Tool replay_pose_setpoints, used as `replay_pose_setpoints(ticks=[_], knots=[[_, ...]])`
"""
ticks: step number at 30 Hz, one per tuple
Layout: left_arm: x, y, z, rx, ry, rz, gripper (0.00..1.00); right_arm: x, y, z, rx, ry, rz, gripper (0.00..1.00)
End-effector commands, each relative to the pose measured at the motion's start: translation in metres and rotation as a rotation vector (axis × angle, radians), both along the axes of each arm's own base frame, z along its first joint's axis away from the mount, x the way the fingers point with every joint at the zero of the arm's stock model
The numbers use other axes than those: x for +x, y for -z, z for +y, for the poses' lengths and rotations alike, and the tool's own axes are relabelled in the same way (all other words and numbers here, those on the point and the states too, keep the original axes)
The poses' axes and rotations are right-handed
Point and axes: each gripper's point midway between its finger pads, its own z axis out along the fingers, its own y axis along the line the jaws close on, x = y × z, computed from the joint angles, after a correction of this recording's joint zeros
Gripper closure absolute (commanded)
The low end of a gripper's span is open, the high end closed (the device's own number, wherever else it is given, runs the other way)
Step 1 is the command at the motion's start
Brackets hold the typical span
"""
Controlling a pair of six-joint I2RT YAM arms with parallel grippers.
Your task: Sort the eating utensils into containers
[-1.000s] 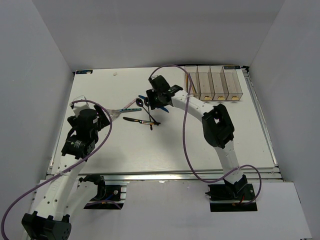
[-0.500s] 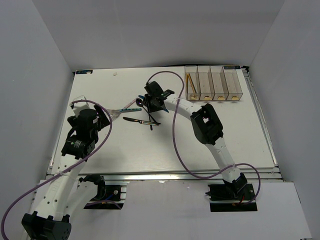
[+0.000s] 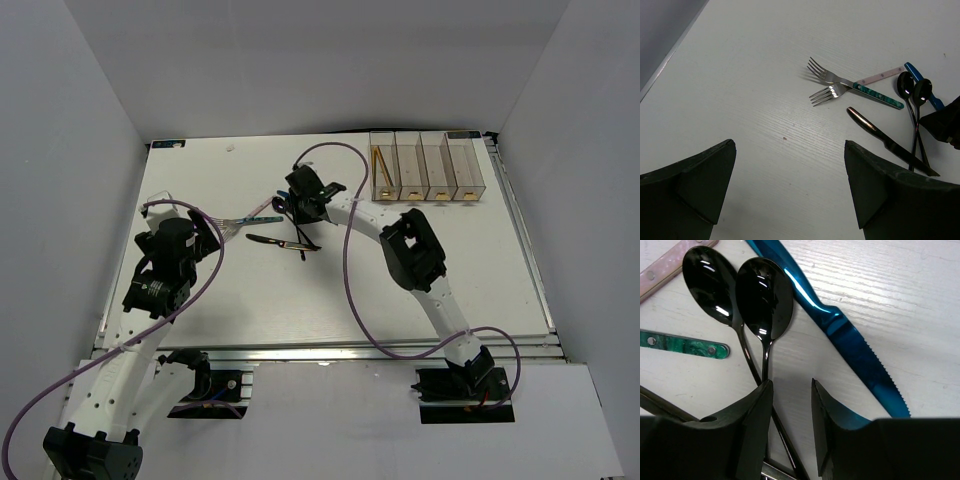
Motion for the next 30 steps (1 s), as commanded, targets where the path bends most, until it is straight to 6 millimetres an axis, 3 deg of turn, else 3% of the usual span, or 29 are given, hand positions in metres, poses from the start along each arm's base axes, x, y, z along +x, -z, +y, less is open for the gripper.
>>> replay_pose_setpoints(ticks=[1,13,25,30], knots=[[-0.001,-0.002,-0.002,-0.006,0.011,-0.011,0.02,0.004,-0.049,0.016,0.067,0.011,-0.09,0.58],[-0.001,-0.003,-0.003,-0.008,0.014,-0.014,0.02,0.0,-0.064,0.017,0.066,0.056,-0.143,0.6],[0.0,-0.002,-0.004,-0.009,0.02,-0.011,0.02,-0.01,-0.086,0.037,0.092,-0.025,-0.179,0.64],[0.0,-0.002,-0.004,-0.009,0.02,-0.011,0.02,-0.006,-0.063,0.037,0.032,-0.041,-0.156,0.66]])
